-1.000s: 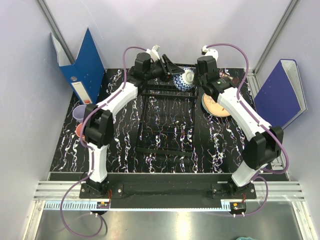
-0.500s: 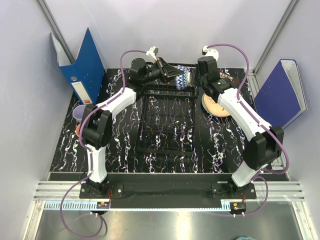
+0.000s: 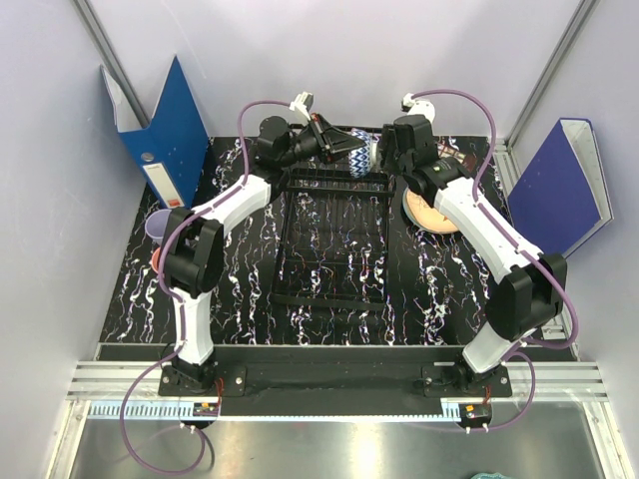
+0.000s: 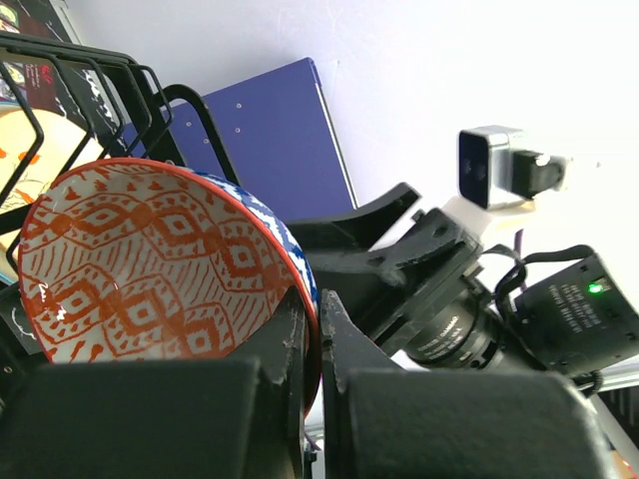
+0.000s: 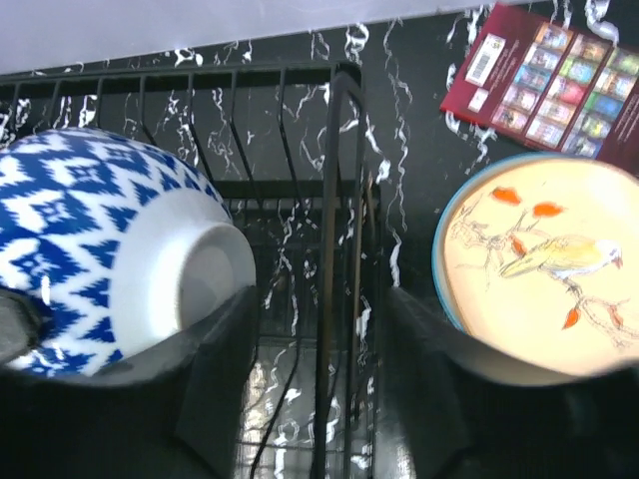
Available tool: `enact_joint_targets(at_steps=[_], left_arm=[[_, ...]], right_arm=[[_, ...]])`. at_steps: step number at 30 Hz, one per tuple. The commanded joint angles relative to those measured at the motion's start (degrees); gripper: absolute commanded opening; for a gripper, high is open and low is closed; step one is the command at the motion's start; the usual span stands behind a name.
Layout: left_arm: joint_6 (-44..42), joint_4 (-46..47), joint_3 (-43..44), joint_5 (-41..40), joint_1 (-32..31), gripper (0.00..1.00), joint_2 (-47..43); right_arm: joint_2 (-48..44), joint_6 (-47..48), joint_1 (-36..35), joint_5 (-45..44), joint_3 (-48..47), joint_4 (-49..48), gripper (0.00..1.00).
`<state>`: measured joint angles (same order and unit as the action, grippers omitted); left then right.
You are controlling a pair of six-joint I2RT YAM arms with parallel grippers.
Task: Unload the mixed dishes from the dish rack
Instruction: Pick up the bowl from the dish rack.
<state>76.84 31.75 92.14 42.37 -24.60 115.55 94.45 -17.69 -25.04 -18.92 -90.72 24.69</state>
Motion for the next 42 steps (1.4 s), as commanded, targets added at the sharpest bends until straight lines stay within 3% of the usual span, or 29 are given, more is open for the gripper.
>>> enact_joint_targets(at_steps=[1, 3, 6, 12, 13, 15, 16, 17, 19, 20, 22, 30, 36, 39, 42], left_arm=[[3.49, 7.1, 4.7, 2.98, 0.96, 0.0, -1.82], [5.6, 8.76, 6.12, 3.33, 1.31, 0.0, -1.73], [7.01, 9.3, 9.1, 3.95, 1.75, 0.0, -2.43], [5.44, 5.71, 13.59, 4.21, 2.1, 0.0, -5.06], [1.95, 4.04, 14.81, 4.65, 2.01, 0.0, -6.37], [-6.39, -10.41, 18.49, 5.0, 1.22, 0.0, -8.31], [-18.53, -25.62, 20.08, 3.7, 0.79, 0.0, -10.32], [-25.09, -33.34, 21.58, 2.03, -0.61, 0.0, -11.39], [-41.84, -45.58, 23.61, -5.93, -2.55, 0.0, -15.24], [-46.21, -53.46, 23.09, -9.11, -4.56, 0.0, -16.74], [-55.51, -58.09, 17.4, -18.58, -6.59, 0.0, -20.61], [-79.97, -57.76, -8.78, -39.09, -19.06, 0.0, -38.18], [-95.37, -57.32, -17.33, -57.19, -33.48, 0.0, -42.86], [-97.66, -57.59, -18.65, -57.23, -36.56, 0.0, -43.3], [-99.95, -57.24, -20.06, -56.61, -39.38, 0.0, -44.0]], right_arm=[[-2.6, 0.73, -0.19, -1.56, 0.37, 1.07, 0.75], [-3.05, 0.73, -0.19, -3.4, -0.25, 1.59, 0.89], [-4.45, 1.52, -0.19, -4.81, -1.91, 2.29, 1.0], [-10.5, 1.0, -0.1, -6.04, -5.96, 4.75, 1.0], [-11.48, 0.04, -0.19, -6.04, -6.31, 4.93, 1.0], [-14.37, -1.46, -0.1, -5.69, -6.58, 5.19, 1.0], [-15.17, -1.81, -0.19, -5.43, -6.84, 5.72, 0.99], [-16.05, -2.08, -0.1, -5.52, -7.02, 6.07, 1.0], [-18.07, -2.34, -0.19, -6.04, -7.45, 7.64, 1.0], [-18.69, -2.26, -0.1, -6.22, -7.72, 8.27, 1.0], [-19.57, -2.61, -0.19, -6.4, -8.68, 11.59, 0.99], [-19.57, -6.12, -0.1, 3.61, -9.13, 20.57, 0.98], [-22.03, -6.39, -0.19, 16.61, -7.02, 23.56, 0.92], [-22.91, -5.69, -1.58, 22.25, -5.7, 26.19, 0.89], [-23.53, -4.37, -6.23, 22.26, -4.21, 30.06, 0.88]])
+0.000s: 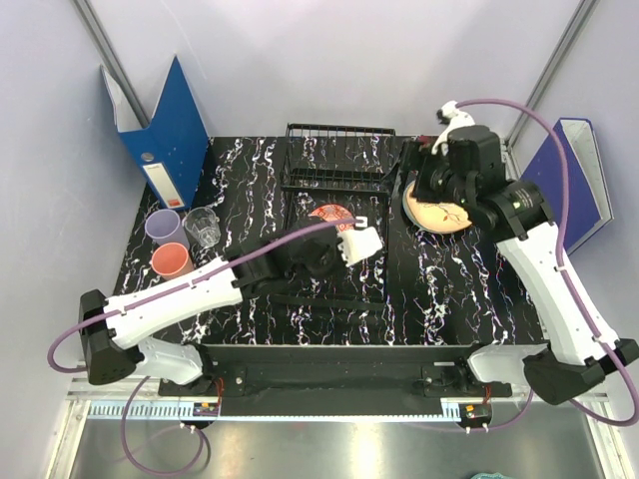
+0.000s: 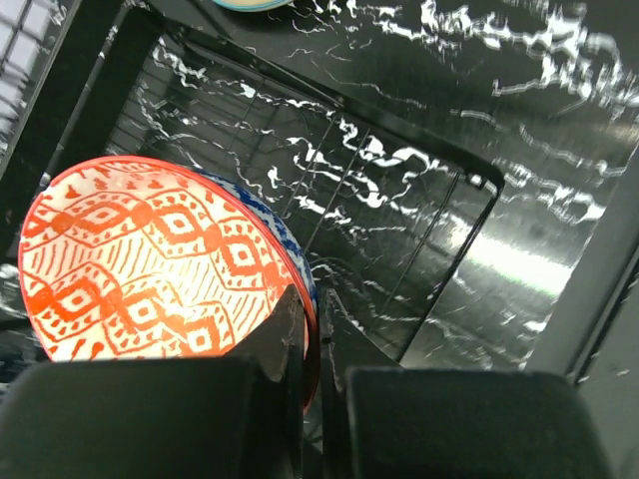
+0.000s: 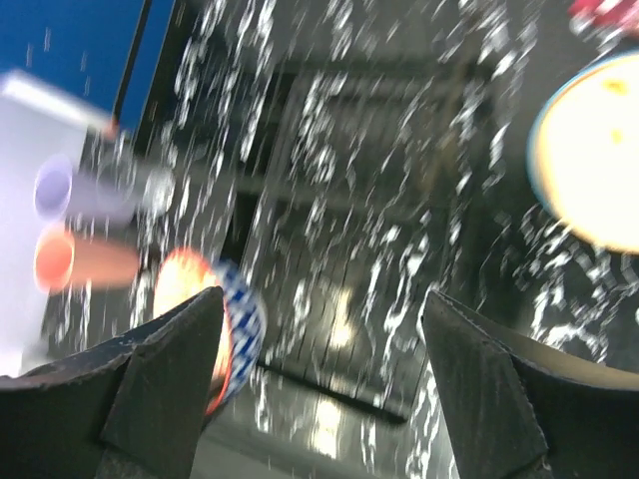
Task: Unload the mixed dishes from the dish rack
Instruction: Pick up the bowl from the dish rack.
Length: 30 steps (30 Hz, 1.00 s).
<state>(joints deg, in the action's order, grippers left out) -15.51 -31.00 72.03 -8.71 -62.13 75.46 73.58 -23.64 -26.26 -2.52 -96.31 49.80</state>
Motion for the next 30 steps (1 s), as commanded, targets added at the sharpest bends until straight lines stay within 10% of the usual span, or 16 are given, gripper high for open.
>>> enact_joint_targets(at_steps=[1, 19, 30], left_arm=[[-8.65, 5.43, -0.22, -5.35, -3.42, 0.0, -4.18], [-8.05, 6.57, -1.28, 5.98, -9.33, 0.0, -4.18], [-5.15, 6.39, -1.45, 8.36, -9.77, 0.0, -3.92]], right_arm=[[-2.83, 1.66, -6.68, 4.39, 2.09, 6.69, 0.87], [-6.62, -1.94, -17.24, 1.3, 15.89, 6.19, 0.75], [-0.9, 0.26, -18.3, -1.6, 15.63, 5.48, 0.33]])
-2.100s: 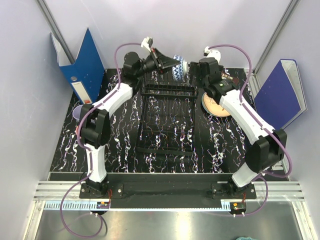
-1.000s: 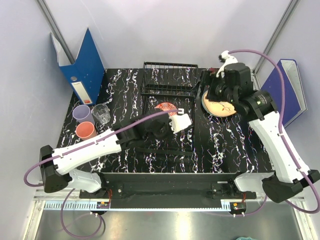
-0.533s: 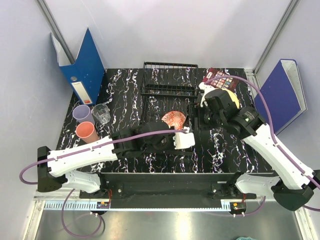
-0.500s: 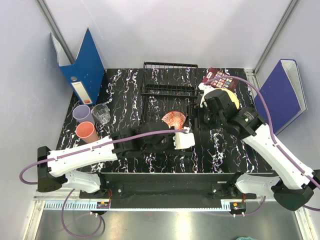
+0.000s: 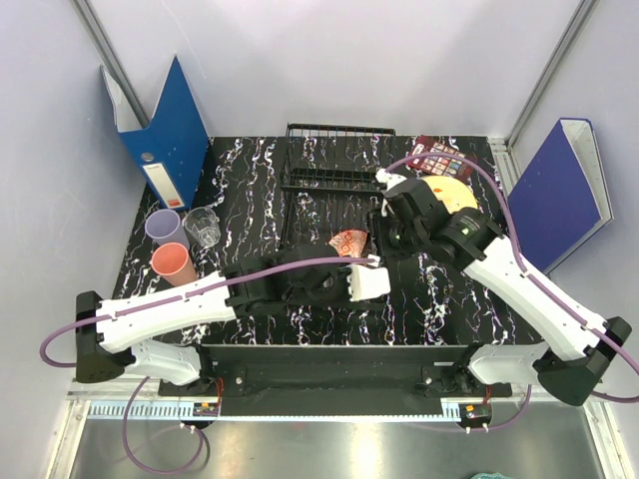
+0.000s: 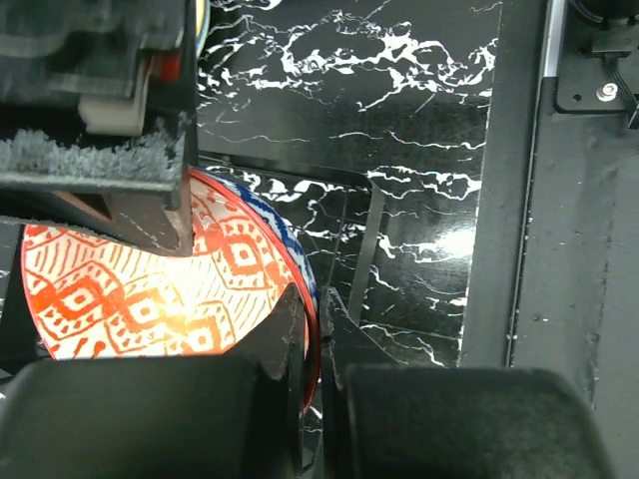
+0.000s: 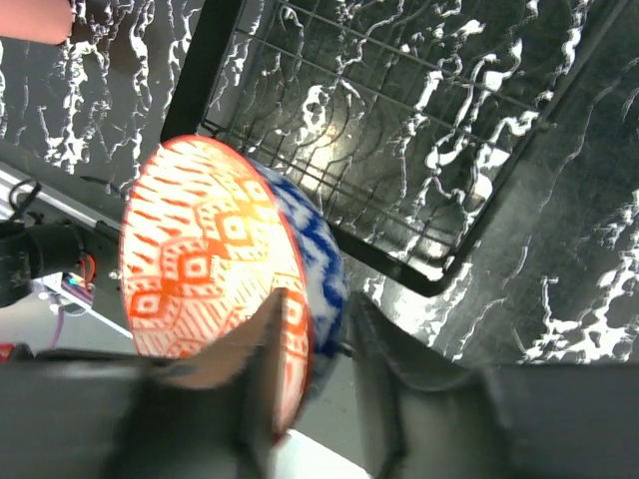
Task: Unload the mixed dishes from the dish rack
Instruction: Pick up the bowl from the dish rack, then place the bowl at the center of the board.
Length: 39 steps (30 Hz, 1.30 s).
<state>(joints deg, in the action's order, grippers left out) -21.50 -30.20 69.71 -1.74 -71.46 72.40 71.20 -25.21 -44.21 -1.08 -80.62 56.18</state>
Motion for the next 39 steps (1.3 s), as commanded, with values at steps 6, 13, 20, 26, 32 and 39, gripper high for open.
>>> enact_joint_targets(at_steps=[6, 13, 20, 26, 32, 39], left_arm=[[1.11, 5.67, 0.95, 1.39, -0.7, 0.0, -1.21], [3.82, 6.99, 1.13, -11.07, -0.61, 0.53, -4.28], [13.31, 17.09, -8.26, -24.26, -0.34, 0.99, -15.61], [25.17, 21.49, -17.31, -33.41, 0.09, 0.99, -27.74], [33.44, 20.79, -22.07, -32.98, 0.27, 0.99, -33.81], [38.37, 20.17, -25.5, -31.23, 0.27, 0.99, -37.07]], right_arm=[[1.31, 1.75, -0.35, -5.42, 0.81, -0.99, 0.0], [-2.38, 1.57, -0.18, -14.72, -1.2, 1.38, 0.0], [-0.54, 2.97, 6.55, -15.54, -11.57, 5.43, 0.0], [3.05, 3.24, 21.43, -13.85, -18.6, 5.08, 0.0], [7.01, -6.93, 35.92, -5.61, -18.26, -3.26, 0.0], [22.38, -8.45, 43.32, -10.25, -26.16, -8.2, 0.0]])
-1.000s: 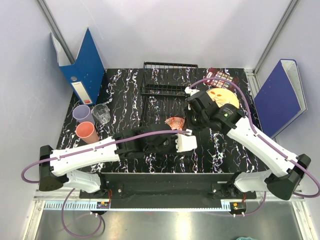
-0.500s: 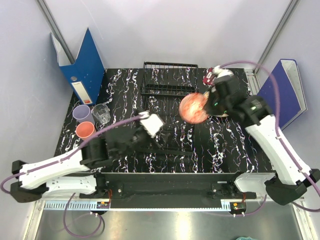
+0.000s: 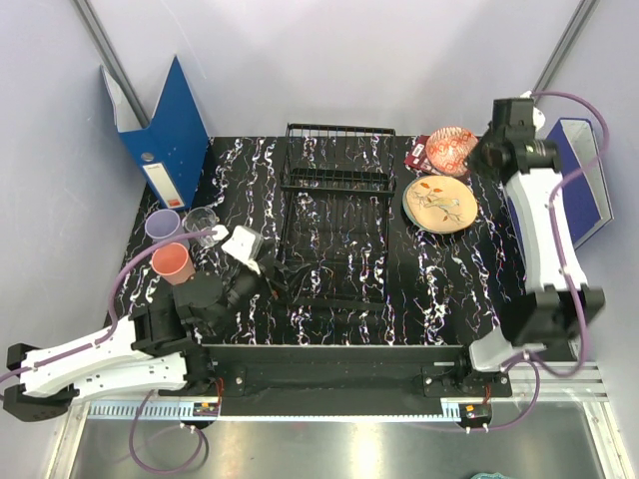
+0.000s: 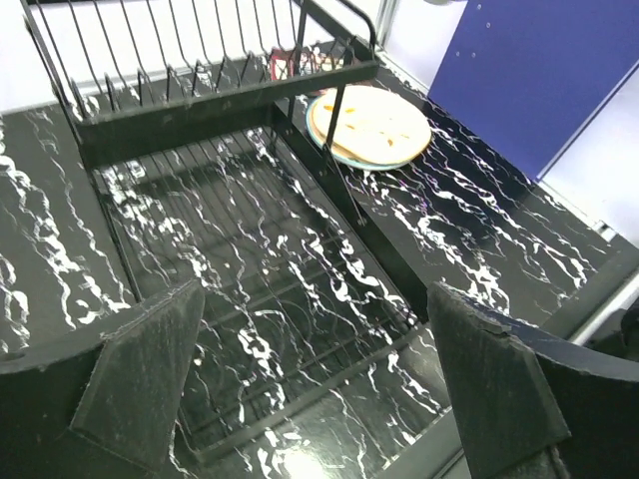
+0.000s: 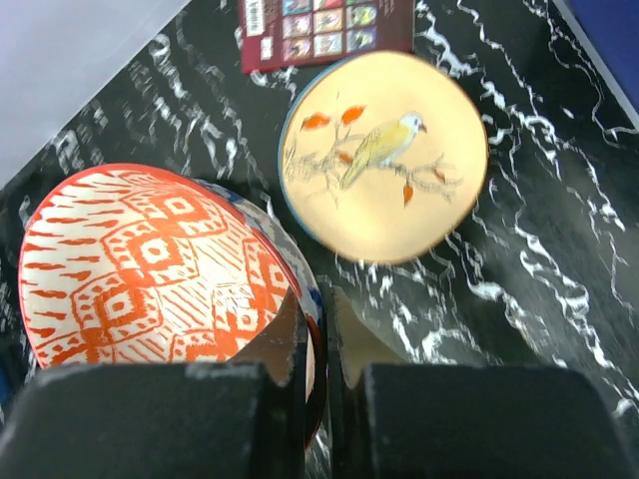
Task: Unload the mixed dishes from the dish rack
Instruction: Place the bowl at the center of the board.
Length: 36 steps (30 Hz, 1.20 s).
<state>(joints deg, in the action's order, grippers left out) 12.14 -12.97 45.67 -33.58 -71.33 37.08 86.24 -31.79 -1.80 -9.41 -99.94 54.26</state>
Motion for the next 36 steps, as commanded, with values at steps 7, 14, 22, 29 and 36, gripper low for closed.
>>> enact_joint_targets(at_steps=[7, 14, 22, 29, 36], left_arm=[[7.02, 4.53, -6.03, 2.56, 0.14, 0.99, -3.68], [7.99, 4.1, -6.74, 2.82, 0.14, 0.99, -2.72], [9.21, 4.88, -6.47, 2.9, 0.14, 0.99, 1.32], [11.06, 5.41, -6.56, 4.23, 0.14, 0.99, 4.58], [11.41, 6.11, -6.73, 4.93, 0.14, 0.99, 5.46]], right_arm=[[21.5, -0.2, 1.45, -2.89, -9.93, -6.71, 0.0], [25.29, -2.22, 5.32, -0.52, -4.48, -12.15, 0.0], [27.05, -1.78, 6.72, 1.23, 1.49, -15.76, 0.0], [28.11, -1.69, 6.73, 2.73, 7.39, -19.89, 0.0], [29.43, -1.43, 6.73, 3.17, 10.2, -21.83, 0.0]])
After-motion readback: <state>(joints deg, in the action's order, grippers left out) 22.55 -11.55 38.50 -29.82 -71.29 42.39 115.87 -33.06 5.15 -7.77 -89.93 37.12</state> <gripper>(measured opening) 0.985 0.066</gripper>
